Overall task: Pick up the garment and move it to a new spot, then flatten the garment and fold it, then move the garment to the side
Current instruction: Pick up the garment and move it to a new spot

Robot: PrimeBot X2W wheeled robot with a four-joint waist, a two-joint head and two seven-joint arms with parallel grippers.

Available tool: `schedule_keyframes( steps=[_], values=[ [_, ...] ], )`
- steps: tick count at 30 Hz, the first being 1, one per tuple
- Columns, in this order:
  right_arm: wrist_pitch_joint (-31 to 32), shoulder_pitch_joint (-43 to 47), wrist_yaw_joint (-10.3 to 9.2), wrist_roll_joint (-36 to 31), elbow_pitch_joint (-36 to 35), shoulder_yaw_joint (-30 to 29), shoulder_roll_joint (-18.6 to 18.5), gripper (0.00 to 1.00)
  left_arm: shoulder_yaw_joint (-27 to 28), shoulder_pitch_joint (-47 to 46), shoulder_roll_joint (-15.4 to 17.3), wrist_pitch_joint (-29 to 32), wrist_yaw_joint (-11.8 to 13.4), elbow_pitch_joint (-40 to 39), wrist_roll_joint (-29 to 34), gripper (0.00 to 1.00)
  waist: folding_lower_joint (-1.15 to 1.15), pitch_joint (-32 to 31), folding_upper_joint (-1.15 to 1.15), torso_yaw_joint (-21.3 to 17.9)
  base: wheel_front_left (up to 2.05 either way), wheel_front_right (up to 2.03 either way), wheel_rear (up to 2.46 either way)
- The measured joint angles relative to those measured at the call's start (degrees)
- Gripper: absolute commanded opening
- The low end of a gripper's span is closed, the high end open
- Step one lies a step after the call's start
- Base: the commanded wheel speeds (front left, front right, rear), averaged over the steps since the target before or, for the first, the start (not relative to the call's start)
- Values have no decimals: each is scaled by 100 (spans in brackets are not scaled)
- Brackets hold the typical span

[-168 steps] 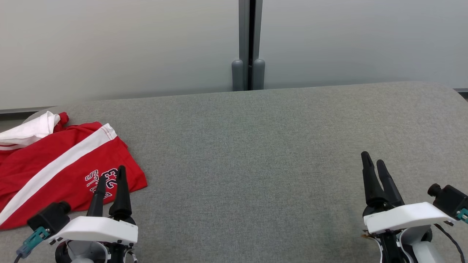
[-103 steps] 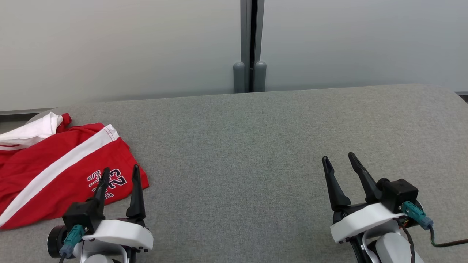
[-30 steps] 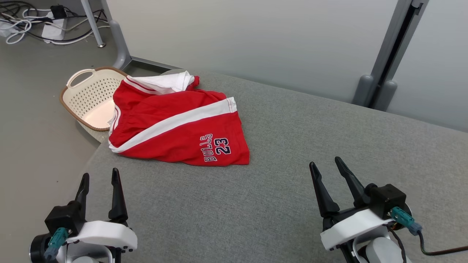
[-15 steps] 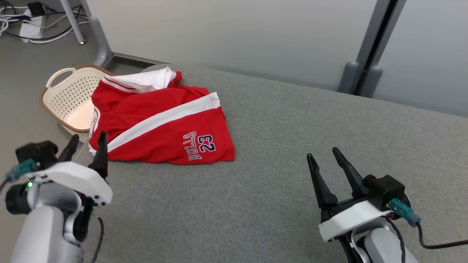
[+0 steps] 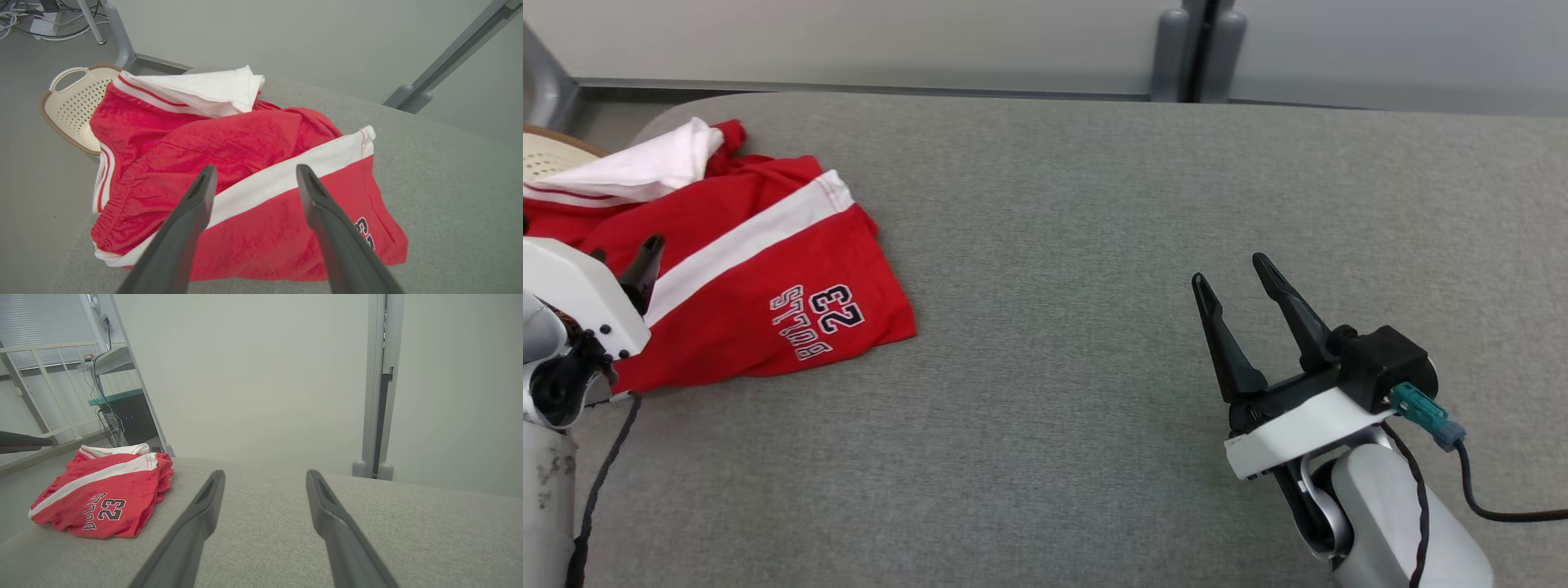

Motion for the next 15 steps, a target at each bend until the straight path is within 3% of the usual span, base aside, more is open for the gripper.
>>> schedule_keyframes(
  steps=[10,15],
  values=[
    [0,-198,0,44,-125,91,-12,100,-610,-97,438,683,-3,943,-590,100,0,374,0,-829,0,0,0],
    [0,-193,0,71,-110,97,-30,100,-879,-20,610,736,-11,1172,-875,100,0,471,0,-1036,0,0,0]
  ],
)
